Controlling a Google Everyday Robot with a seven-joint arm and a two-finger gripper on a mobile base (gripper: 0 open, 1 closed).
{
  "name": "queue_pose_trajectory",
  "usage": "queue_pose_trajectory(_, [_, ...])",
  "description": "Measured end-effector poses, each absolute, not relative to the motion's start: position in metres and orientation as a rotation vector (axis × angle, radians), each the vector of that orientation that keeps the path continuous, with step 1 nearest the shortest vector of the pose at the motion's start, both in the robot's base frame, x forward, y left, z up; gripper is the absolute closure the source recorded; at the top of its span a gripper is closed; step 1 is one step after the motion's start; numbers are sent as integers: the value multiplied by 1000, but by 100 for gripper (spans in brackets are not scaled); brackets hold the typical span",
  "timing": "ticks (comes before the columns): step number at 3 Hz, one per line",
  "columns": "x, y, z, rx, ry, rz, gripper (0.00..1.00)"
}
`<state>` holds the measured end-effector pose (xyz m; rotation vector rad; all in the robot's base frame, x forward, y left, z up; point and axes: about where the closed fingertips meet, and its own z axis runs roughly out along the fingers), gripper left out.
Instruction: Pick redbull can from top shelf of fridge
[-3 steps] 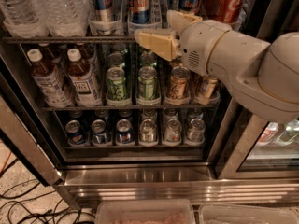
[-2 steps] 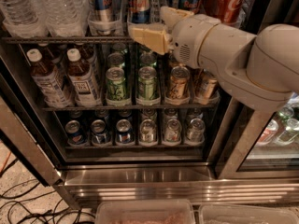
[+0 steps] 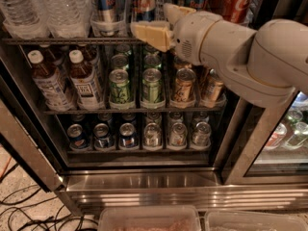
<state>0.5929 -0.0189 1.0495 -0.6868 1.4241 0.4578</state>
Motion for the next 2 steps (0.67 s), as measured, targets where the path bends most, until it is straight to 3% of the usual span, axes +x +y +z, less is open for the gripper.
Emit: queue_pose_trajectory(2, [612,-17,1054,-660,1424,491,32])
